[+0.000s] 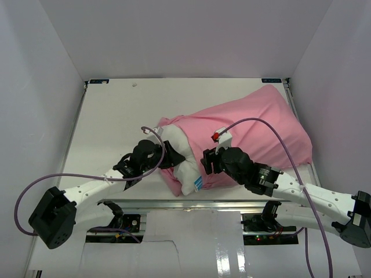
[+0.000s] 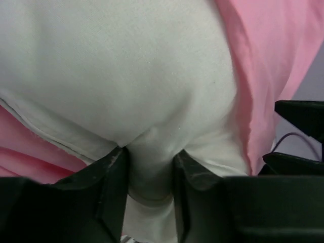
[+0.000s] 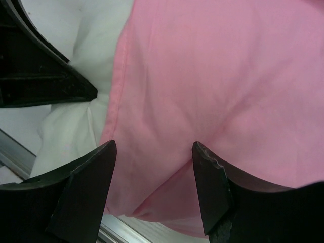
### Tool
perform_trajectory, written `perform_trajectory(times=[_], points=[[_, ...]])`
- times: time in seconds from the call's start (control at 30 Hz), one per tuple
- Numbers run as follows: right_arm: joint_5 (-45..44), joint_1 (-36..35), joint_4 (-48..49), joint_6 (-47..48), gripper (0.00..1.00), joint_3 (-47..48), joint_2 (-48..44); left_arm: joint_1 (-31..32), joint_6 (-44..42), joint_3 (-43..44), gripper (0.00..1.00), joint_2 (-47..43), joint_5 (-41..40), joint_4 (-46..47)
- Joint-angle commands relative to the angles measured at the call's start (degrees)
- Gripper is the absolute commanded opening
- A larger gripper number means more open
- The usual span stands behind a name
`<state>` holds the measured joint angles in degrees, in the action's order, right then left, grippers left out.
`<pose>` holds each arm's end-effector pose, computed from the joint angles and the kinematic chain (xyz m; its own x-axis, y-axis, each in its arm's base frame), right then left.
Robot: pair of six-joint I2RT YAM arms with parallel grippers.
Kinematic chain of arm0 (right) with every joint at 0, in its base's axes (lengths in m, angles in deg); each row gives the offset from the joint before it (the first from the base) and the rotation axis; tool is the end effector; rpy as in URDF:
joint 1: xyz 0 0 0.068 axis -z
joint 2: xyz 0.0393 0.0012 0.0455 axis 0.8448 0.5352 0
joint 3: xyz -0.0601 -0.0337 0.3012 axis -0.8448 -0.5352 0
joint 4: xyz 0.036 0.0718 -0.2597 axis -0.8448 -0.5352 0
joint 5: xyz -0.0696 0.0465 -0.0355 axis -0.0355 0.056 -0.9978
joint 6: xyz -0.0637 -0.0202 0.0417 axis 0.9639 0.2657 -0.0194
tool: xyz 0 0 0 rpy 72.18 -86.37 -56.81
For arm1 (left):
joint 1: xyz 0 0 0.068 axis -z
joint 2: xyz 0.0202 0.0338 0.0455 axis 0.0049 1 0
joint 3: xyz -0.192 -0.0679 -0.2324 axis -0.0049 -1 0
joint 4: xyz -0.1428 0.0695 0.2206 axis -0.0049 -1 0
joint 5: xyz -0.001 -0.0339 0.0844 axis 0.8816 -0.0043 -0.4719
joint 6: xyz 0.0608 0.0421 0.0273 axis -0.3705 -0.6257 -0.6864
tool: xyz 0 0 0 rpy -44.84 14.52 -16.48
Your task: Remove the pillowcase from the pillow
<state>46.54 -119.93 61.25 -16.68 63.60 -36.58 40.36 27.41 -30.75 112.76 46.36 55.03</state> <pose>0.1313 0.1850 0.3072 -0.3436 -0.0958 -0.9342 -0.5236 0.8454 0.1058 0.1856 -0.1710 0.2247 -0.7720 -0.3038 -0.5583 0.2424 0.6712 -0.7005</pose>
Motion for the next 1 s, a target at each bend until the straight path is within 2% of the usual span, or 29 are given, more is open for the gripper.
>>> perform_trajectory(times=[0.0,0.03,0.07,0.13,0.17,0.27,0.37,0.4,0.47,0.57,0.73,0.97], points=[[-2.35,-0.03,4.06,-1.86,0.67,-1.98,0.53,0.66,-0.15,0.80,0.38,1.97,-2.12,1.87],[-2.61,-0.12,4.50,-2.29,0.67,-2.34,0.97,0.84,0.02,0.63,0.31,1.71,-2.56,1.96],[-3.31,-0.03,4.77,-2.56,0.67,-2.69,1.23,0.84,-0.07,0.45,0.18,0.40,-2.83,2.05],[-4.01,-0.03,5.81,-2.74,0.66,-4.10,1.32,0.84,-0.68,0.36,0.04,-1.63,-3.62,1.96],[-4.45,-0.12,6.43,-2.65,0.66,-4.62,1.32,0.84,-1.03,0.97,0.00,-2.59,-4.31,0.83],[-9.63,0.58,7.93,-2.47,0.61,-6.47,1.76,0.84,-2.17,4.38,0.00,-5.06,-6.61,-3.30],[-11.75,2.16,8.02,-3.26,0.38,-7.09,2.03,0.84,-3.84,9.13,0.00,-5.85,-9.59,-8.66],[-13.67,2.60,8.02,-3.53,0.22,-7.44,1.33,0.84,-4.19,10.19,0.00,-6.12,-10.03,-9.81],[-15.87,4.44,7.93,-4.32,0.08,-7.88,-0.51,0.84,-5.42,13.17,0.00,-6.47,-11.35,-12.88],[-17.11,9.78,7.93,-4.93,0.08,-8.76,-2.63,0.84,-6.83,16.34,0.00,-7.17,-12.67,-17.01],[-13.07,19.81,7.85,-4.76,0.08,-8.94,-3.43,0.75,-10.43,23.02,0.00,-7.17,-11.53,-22.46],[-9.38,26.50,7.84,-5.37,0.08,-10.42,-1.49,-2.22,-13.42,32.26,0.00,-4.81,-11.45,-29.59]])
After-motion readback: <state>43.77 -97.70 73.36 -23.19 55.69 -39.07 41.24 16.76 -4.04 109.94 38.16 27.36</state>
